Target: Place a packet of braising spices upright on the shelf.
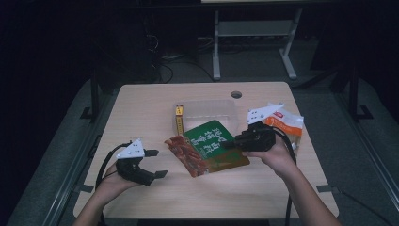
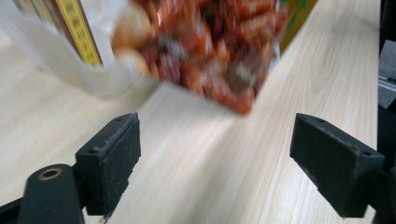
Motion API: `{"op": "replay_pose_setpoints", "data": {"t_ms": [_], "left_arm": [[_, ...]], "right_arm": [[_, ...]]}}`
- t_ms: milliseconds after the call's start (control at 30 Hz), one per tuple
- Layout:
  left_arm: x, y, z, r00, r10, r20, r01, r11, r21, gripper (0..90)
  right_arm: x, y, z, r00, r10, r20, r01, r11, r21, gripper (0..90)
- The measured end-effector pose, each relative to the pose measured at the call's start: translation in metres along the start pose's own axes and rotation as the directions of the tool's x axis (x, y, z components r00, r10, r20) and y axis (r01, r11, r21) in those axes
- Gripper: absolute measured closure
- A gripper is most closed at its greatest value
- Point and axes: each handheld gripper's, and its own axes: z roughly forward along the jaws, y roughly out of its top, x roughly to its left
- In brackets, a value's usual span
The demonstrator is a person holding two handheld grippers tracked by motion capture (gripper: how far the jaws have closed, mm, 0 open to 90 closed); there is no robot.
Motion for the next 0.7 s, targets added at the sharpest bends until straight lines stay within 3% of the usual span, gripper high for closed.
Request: {"op": "replay_pose_setpoints", "data": {"t_ms": [167, 467, 700], "left_arm": [[0.001, -0.004, 0.006, 1.0, -0.005, -0.001, 0.005, 0.9996, 0.029, 15.8], [0.0, -0.012, 0.019, 0.9993, 0.037, -0.007, -0.036, 0.9964, 0.077, 15.7], [0.001, -0.013, 0.018, 0.9991, 0.039, -0.015, -0.038, 0.9964, 0.076, 15.8]], "right_arm": [[0.002, 0.007, -0.003, 0.9996, 0.0, 0.027, -0.001, 1.0, 0.011, 90.0], [0.003, 0.021, -0.015, 0.9958, 0.024, 0.089, -0.026, 0.999, 0.028, 90.0], [0.004, 0.032, -0.022, 0.9921, 0.02, 0.124, -0.024, 0.999, 0.036, 90.0]]}}
